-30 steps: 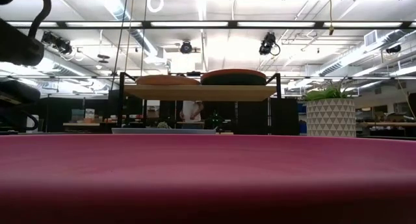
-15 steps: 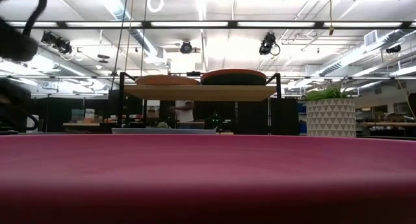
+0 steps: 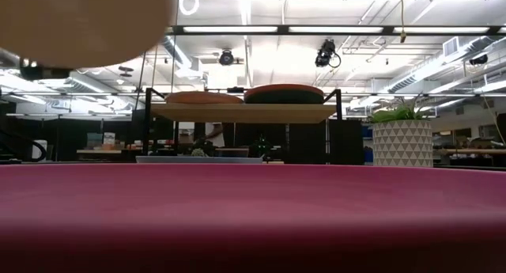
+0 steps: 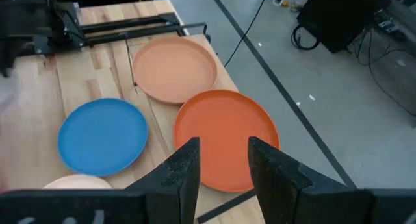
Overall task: Place and stack plates onto a shelf
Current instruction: Stack the gray plate on top of the brown plate on the shelf
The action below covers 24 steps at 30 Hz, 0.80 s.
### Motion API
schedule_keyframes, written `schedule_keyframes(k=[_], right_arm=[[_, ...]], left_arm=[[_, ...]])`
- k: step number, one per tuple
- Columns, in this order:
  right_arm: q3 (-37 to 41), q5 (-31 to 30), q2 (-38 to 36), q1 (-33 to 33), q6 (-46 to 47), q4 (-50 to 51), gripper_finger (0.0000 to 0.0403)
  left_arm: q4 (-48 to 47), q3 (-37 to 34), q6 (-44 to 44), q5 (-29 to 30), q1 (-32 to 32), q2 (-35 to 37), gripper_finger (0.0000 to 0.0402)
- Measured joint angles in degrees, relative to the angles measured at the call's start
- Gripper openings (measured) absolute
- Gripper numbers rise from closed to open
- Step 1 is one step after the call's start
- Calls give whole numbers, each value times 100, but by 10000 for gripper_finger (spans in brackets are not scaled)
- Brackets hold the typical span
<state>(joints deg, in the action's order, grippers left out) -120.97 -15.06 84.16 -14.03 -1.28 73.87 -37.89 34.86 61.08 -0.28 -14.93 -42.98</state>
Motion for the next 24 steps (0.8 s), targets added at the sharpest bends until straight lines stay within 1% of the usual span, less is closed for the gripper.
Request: schedule_keyframes(k=[1,3,6,9,14,19,22,24], right_arm=[[0,14,0,-12,-29,-33,135],[0,17,-1,-30,-79,-120,135],[0,172,-1,-69,-140,-203,135],[0,246,0,-93,-151,-212,135],[0,274,0,-109,-149,-210,135],[0,279,-2,-106,-149,-203,135],[0,285,0,-106,-149,-201,135],[0,285,-1,-106,-149,-202,135]], left_arm=[[-4,57,136,49,346,98,14],[5,290,90,94,1006,153,14],[-25,848,-406,175,1956,38,14],[-202,1545,-941,304,2880,-316,14],[-1154,2794,-1850,326,4299,-1206,14],[-1584,3938,-2903,188,5184,-2347,14],[-1860,4470,-3386,133,5563,-3034,14],[-2040,4754,-3659,-15,5798,-3437,14]])
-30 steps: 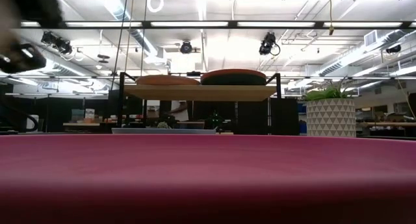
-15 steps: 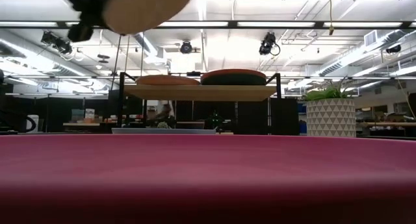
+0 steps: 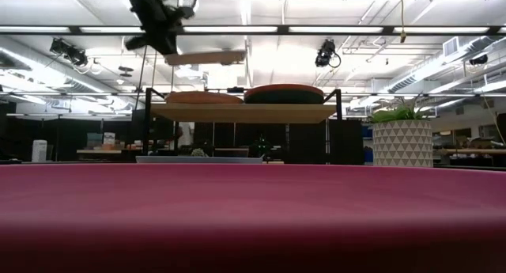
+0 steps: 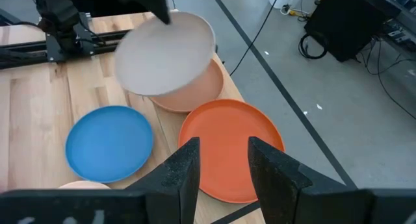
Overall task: Place and stack plates onto a shelf
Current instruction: Stack the gray plate on top of the brown plate on the shelf, then stack the pink plate on top of the orange plate on the shelf
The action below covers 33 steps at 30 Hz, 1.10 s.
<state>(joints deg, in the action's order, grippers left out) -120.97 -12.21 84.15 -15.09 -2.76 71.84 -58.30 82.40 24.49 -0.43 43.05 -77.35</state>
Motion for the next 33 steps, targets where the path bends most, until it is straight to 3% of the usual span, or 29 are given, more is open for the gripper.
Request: schedule_keyframes(k=[6,16,26,33], right_arm=[[0,-2,0,0,2,-3,135],[0,-4,1,0,25,-3,135],[0,-6,-1,0,22,-23,135],[0,-7,1,0,17,-23,135]], left_arm=[[-188,387,-623,-127,474,-804,14],[-191,393,-1012,-353,657,-1190,26],[46,393,-1016,-466,798,-1036,144],[606,395,-1754,-1668,698,-724,172]])
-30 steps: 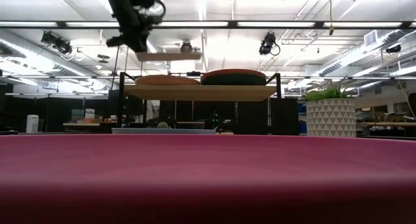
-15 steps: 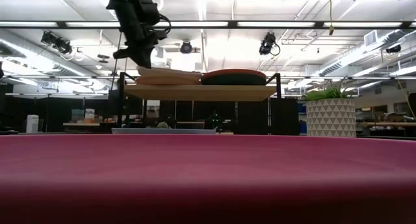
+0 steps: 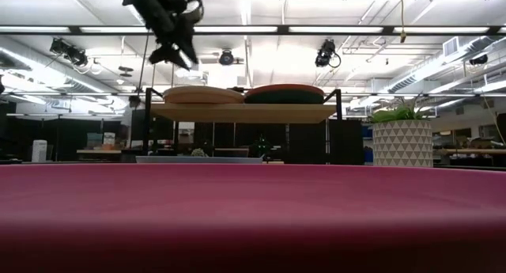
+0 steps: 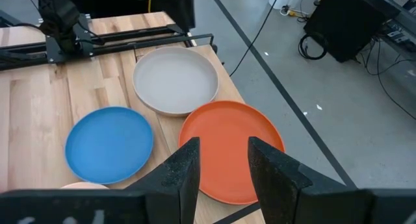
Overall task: Place and stack plates onto a shelf
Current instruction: Stack the pink plate on top of the orange plate on the shelf
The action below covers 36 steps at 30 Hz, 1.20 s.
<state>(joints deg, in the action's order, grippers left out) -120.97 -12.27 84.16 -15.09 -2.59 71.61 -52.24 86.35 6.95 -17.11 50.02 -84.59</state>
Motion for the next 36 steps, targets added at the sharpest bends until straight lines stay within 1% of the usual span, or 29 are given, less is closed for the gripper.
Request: schedule_keyframes(k=[4,7,9,11,13,15,16,21,28,31,34,36], right_arm=[[0,-2,0,-8,0,2,135],[0,-23,0,-9,0,21,135],[0,-55,0,-9,2,51,135],[0,-61,0,-9,2,50,135],[0,-60,-1,-9,2,48,135],[0,-59,0,-9,2,48,135],[0,-59,0,-9,2,48,135],[0,-37,-1,-9,4,48,135],[0,6,0,-9,4,58,135],[0,162,0,-9,4,190,135],[0,212,-2,-9,-30,481,135],[0,232,0,-9,-111,654,135]], left_arm=[[-73,-2,-221,-123,-769,6,167],[-117,-2,-738,-334,-1661,6,160],[-125,-2,-1052,-365,-2322,6,156],[-176,-2,-1344,-181,-2967,5,154],[-251,-42,-1612,199,-3557,-19,153],[-274,-198,-1777,532,-4005,-50,153],[-248,-321,-1783,608,-4176,-55,153],[503,-1063,-1239,462,-4663,-90,153],[2382,-2144,-1339,521,-5166,-92,153],[2994,-2525,-973,532,-5262,-96,153],[3243,-2809,-491,524,-5327,-96,153],[3378,-2906,-144,421,-5422,-101,153]])
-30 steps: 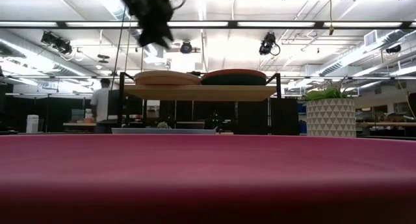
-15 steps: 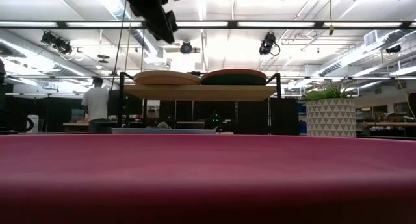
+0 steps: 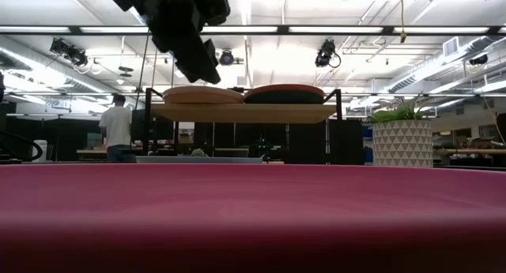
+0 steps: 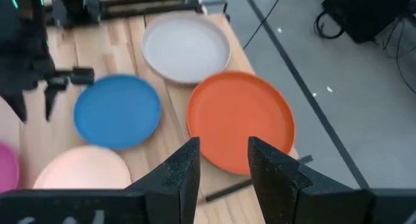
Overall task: Place and stack plates onto a shelf
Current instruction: Stack the pink plate on top of the orange plate on the shelf
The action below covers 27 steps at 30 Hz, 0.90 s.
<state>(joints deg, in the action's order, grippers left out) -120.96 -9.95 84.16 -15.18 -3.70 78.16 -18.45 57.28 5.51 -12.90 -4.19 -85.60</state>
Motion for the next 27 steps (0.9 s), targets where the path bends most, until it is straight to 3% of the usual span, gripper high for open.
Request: schedule_keyframes(k=[7,16,21,27], right_arm=[[2,113,0,-2,-553,233,135],[2,277,0,-2,-876,211,135],[2,409,0,-1,-1015,209,135],[2,413,0,-1,-1065,211,135]], left_arm=[[698,-1,2075,-102,-812,-459,153],[646,205,4277,830,-1494,-1351,152],[678,198,4793,824,-1620,-1686,152],[648,207,4803,890,-1760,-1817,152]])
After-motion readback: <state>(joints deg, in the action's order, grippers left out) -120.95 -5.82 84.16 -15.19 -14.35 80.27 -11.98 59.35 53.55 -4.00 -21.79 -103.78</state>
